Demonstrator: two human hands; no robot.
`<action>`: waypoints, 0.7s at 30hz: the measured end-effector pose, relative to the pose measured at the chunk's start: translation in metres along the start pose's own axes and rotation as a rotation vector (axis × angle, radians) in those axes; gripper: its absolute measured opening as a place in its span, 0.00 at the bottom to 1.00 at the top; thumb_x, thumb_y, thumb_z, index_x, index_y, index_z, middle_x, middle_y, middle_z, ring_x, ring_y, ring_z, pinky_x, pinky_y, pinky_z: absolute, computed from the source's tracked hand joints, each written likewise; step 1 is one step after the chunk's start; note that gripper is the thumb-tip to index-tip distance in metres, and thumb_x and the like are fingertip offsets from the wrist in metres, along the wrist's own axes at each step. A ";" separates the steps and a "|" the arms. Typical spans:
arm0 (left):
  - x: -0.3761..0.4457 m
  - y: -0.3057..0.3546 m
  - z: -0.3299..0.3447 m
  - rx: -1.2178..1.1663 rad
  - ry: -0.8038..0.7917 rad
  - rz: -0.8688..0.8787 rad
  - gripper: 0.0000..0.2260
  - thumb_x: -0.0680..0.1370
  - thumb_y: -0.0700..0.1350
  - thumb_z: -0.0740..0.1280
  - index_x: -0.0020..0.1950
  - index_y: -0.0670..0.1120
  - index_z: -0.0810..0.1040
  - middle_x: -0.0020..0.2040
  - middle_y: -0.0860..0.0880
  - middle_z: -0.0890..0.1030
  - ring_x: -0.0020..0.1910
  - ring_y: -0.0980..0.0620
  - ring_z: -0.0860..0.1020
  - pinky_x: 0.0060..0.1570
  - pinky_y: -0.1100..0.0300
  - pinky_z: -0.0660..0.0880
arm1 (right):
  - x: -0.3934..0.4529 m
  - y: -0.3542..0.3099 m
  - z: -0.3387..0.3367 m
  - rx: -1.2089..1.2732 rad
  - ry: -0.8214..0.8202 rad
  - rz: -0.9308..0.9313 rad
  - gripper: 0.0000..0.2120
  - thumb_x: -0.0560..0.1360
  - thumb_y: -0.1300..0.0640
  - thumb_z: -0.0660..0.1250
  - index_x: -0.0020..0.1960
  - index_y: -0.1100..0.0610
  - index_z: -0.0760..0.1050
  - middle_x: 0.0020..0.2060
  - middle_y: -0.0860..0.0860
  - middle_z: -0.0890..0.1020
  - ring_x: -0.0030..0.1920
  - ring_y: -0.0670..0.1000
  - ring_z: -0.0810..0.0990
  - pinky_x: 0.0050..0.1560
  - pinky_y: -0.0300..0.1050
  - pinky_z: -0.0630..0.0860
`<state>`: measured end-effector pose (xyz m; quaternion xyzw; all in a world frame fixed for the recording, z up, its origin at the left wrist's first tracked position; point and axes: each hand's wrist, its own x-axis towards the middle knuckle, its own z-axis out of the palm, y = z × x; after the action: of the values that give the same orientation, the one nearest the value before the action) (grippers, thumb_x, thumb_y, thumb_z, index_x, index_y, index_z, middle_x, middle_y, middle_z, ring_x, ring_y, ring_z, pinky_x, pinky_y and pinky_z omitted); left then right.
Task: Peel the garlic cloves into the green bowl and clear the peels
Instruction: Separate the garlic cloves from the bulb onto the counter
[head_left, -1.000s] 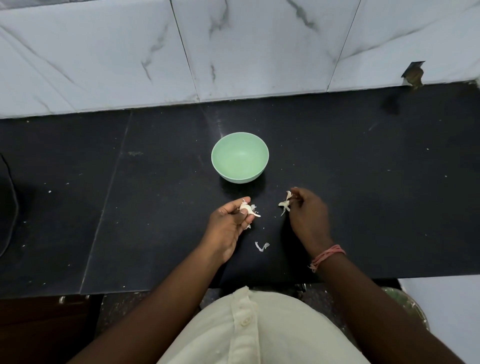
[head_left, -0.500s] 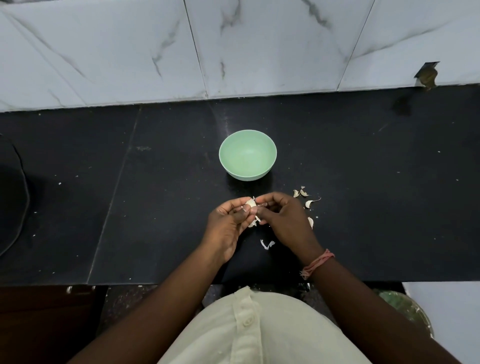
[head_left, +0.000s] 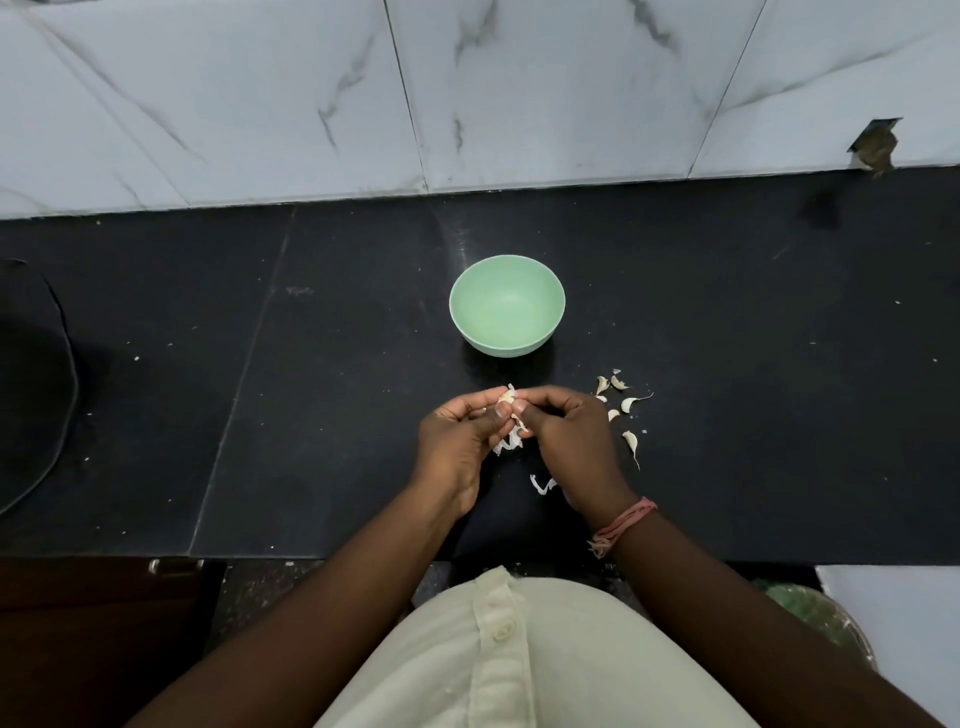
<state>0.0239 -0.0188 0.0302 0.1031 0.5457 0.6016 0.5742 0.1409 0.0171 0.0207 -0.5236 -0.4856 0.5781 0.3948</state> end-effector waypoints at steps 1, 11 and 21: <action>0.000 0.000 0.001 -0.009 0.015 0.000 0.07 0.75 0.28 0.69 0.50 0.36 0.83 0.45 0.40 0.86 0.44 0.49 0.85 0.44 0.62 0.81 | -0.001 0.000 0.002 0.011 0.007 0.002 0.05 0.76 0.67 0.71 0.48 0.61 0.85 0.40 0.54 0.87 0.40 0.47 0.84 0.46 0.42 0.82; 0.003 0.002 0.003 0.004 0.024 -0.022 0.07 0.76 0.29 0.68 0.49 0.37 0.84 0.43 0.42 0.86 0.40 0.50 0.84 0.45 0.63 0.82 | -0.003 0.003 0.002 0.232 -0.031 0.112 0.05 0.76 0.66 0.71 0.49 0.59 0.85 0.41 0.57 0.87 0.39 0.51 0.83 0.46 0.45 0.82; 0.000 -0.005 0.004 0.074 0.105 0.069 0.06 0.75 0.29 0.70 0.48 0.36 0.84 0.43 0.40 0.86 0.39 0.50 0.84 0.41 0.62 0.81 | -0.005 0.001 0.018 0.160 0.128 0.125 0.05 0.76 0.67 0.70 0.46 0.63 0.85 0.35 0.58 0.85 0.35 0.49 0.80 0.37 0.42 0.77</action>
<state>0.0295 -0.0174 0.0280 0.1112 0.5932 0.6050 0.5194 0.1240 0.0097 0.0204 -0.5556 -0.3782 0.6040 0.4284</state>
